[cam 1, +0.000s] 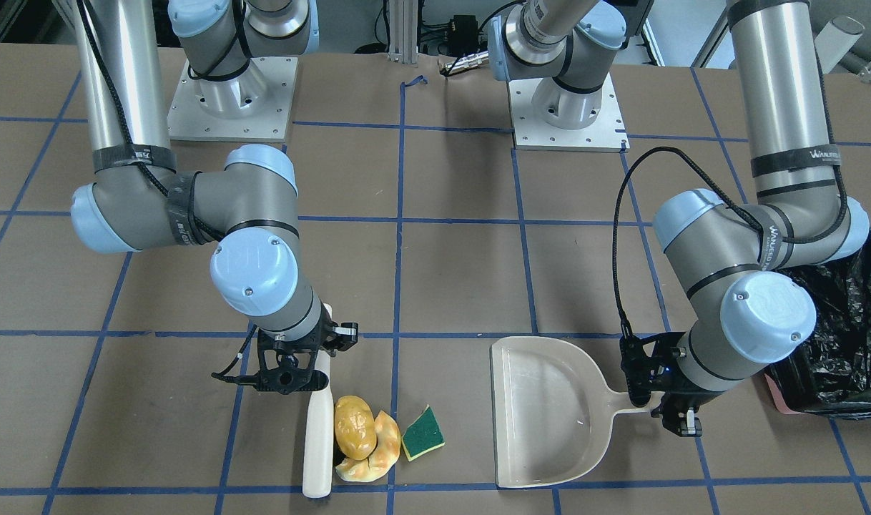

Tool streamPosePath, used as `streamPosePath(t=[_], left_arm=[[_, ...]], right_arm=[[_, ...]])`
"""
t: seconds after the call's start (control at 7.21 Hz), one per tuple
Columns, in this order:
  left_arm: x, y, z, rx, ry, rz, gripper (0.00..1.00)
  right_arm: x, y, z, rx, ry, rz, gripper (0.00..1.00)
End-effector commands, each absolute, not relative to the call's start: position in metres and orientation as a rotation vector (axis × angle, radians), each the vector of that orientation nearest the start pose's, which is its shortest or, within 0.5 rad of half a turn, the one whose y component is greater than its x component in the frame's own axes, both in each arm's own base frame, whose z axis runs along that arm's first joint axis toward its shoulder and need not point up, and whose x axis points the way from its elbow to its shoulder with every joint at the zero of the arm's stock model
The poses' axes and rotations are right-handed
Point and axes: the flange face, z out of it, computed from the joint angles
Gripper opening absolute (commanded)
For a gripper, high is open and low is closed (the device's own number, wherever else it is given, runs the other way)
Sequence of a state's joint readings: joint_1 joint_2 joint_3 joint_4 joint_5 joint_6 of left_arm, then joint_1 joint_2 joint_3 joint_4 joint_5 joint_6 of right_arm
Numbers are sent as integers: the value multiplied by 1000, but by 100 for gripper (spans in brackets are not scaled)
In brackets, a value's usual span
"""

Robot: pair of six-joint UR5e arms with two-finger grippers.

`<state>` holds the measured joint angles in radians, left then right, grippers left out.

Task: Sweep and dump trash into bin
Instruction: 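Sweep the sponge and yellow toy into the dustpan with the brush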

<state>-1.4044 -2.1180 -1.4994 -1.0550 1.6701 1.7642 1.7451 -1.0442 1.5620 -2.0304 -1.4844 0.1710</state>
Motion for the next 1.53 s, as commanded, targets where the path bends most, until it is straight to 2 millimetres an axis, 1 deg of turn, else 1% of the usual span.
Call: streamPosePath(t=[0.0,0.14,0.28,0.42,0.56,0.83,1.39], left_arm=[[-11,-685,251,-2311,-2255,-94,0],[-13,-684,251,-2314,-2252,-99,0],[-14,-684,250,-2314,-2251,-100,0],[-14,-684,251,-2316,-2250,-99,0],[-14,-685,250,-2314,-2252,-99,0],[-14,-685,246,-2311,-2248,-104,0],[-13,-685,246,-2313,-2247,-106,0]], right_arm=[[272,-608,232,-53,3058,102,1],[279,-607,227,-50,3013,124,1],[293,-604,229,-64,3006,117,1],[315,-600,235,-58,3006,104,1],[332,-593,230,-69,3006,117,1],[344,-588,232,-52,2975,129,1],[387,-564,232,37,2938,155,1]])
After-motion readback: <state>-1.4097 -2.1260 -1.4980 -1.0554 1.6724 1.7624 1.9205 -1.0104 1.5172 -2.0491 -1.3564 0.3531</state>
